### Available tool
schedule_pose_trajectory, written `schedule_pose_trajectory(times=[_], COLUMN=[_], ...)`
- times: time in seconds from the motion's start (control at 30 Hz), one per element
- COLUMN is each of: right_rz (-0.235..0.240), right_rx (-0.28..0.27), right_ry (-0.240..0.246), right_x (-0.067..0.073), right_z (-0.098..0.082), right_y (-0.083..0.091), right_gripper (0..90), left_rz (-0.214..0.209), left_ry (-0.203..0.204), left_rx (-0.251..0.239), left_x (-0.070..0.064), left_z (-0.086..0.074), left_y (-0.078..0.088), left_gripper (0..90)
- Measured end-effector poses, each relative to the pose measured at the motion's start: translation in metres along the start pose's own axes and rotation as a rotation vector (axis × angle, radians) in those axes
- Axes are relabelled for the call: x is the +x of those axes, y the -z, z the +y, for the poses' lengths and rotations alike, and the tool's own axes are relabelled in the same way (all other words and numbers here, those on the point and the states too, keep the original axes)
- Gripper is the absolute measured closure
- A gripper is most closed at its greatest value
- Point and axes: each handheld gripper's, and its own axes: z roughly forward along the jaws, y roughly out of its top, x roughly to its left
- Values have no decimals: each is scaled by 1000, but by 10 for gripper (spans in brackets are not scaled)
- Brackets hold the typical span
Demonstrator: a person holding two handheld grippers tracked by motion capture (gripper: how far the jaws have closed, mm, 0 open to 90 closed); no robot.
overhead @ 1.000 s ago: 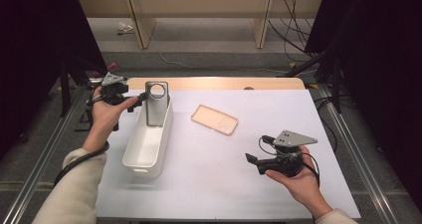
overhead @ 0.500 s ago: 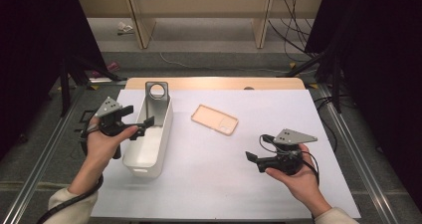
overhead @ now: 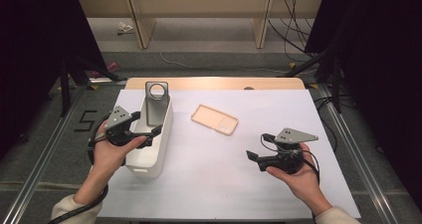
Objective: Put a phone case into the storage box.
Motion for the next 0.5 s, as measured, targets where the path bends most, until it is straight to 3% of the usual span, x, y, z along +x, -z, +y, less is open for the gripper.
schedule_pose_trajectory(times=[0.33, 0.5], right_rz=[-11, -9], right_rx=[-6, -16], right_ry=[1, 8], right_x=[1, 1], right_z=[1, 2], right_y=[2, 6], right_gripper=[161, 161], left_rz=[0, 20], left_ry=[-15, -31], left_rx=[-27, -19], left_x=[-5, -8], left_z=[4, 5], left_y=[-1, -2], left_gripper=[119, 136])
